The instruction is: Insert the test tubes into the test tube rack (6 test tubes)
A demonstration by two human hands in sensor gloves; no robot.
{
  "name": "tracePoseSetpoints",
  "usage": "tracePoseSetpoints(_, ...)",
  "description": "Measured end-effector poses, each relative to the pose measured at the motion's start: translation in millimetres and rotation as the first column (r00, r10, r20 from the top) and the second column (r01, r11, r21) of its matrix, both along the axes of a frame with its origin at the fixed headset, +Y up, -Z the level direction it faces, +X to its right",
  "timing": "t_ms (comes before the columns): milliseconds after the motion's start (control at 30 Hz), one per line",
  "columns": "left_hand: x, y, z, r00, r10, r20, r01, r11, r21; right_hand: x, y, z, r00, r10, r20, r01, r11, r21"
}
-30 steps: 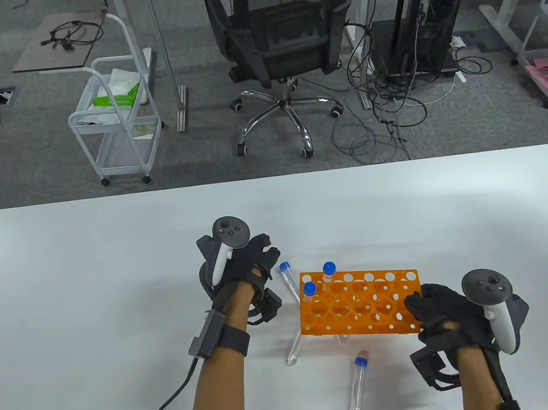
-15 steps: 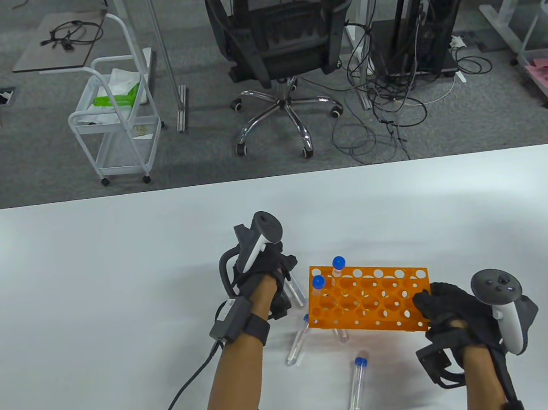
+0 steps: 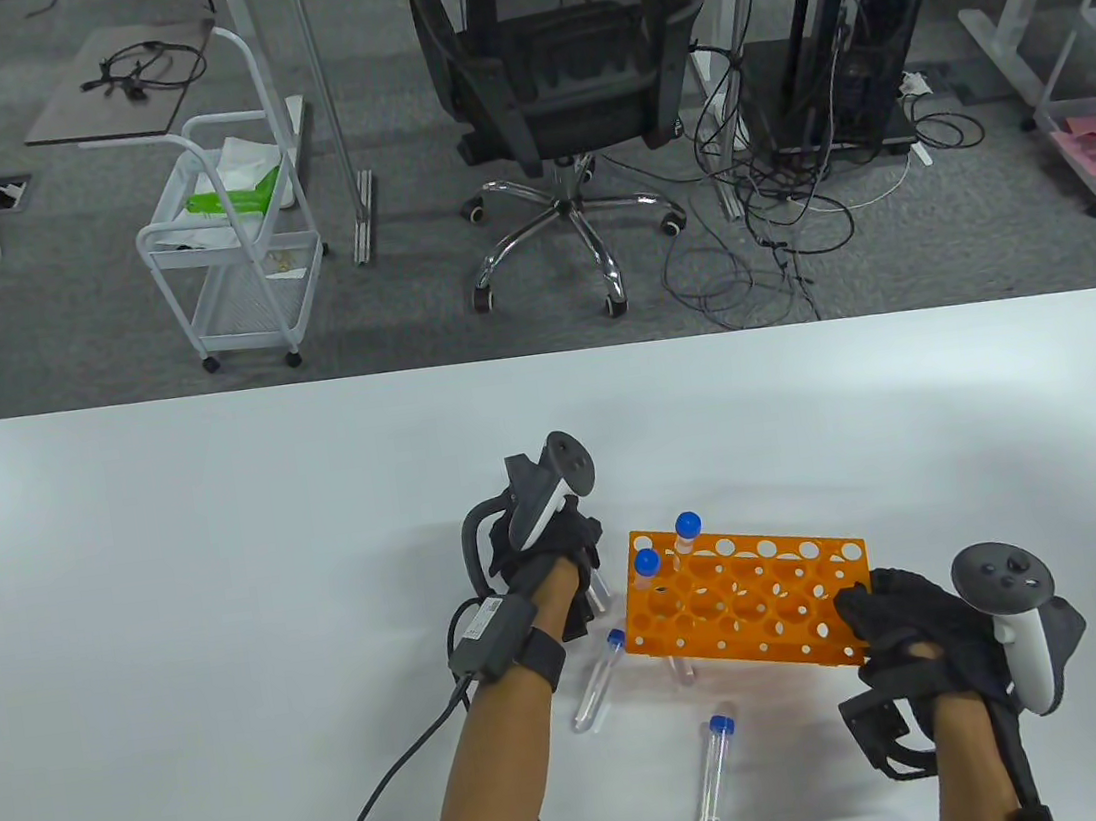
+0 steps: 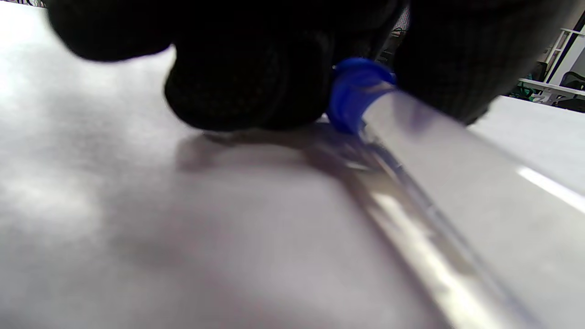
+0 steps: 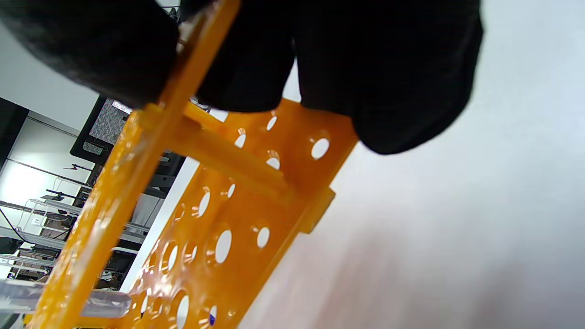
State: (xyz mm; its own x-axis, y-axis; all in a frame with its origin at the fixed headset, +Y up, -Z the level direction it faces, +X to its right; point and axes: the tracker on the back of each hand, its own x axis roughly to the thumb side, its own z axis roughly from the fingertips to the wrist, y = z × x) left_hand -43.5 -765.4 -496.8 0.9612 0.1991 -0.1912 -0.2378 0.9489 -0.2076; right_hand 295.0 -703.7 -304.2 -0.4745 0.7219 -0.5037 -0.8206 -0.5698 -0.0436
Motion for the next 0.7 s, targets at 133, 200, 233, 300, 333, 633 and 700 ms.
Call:
tracePoseSetpoints(133, 0, 0, 1, 1.000, 0.005, -0.006, -0.005, 1.000, 0.008, 0, 0, 0, 1.000, -0.005, -0.001, 0.005, 1.000, -0.001)
tracePoseSetpoints(200, 2, -1, 2, 1.000, -0.016, 0.002, 0.016, 1.000, 0.025, 0, 0, 0, 1.000, -0.010, -0.002, 0.010, 1.000, 0.001)
tracePoseSetpoints(233, 2, -1, 2, 1.000, -0.027, 0.005, 0.026, 0.999, 0.033, 0, 0, 0, 1.000, -0.011, -0.003, 0.011, 1.000, 0.002)
tracePoseSetpoints(300, 2, -1, 3, 1.000, -0.020, 0.000, 0.020, 0.999, 0.043, 1, -1, 0, 1.000, -0.012, -0.006, 0.012, 1.000, 0.003)
tracePoseSetpoints(333, 1, -1, 3, 1.000, -0.015, -0.006, 0.015, 0.999, 0.046, 0, 0, 0, 1.000, -0.013, -0.007, 0.013, 1.000, 0.003)
tracePoseSetpoints(633, -19, 13, 17, 0.998, 0.039, -0.056, -0.033, 0.993, 0.113, -6, 2, 0, 0.999, -0.001, -0.041, 0.001, 1.000, 0.015)
tracePoseSetpoints(700, -24, 22, 22, 0.996, 0.075, -0.040, -0.069, 0.989, 0.130, -7, 2, -1, 0.999, -0.004, -0.047, 0.004, 1.000, 0.013)
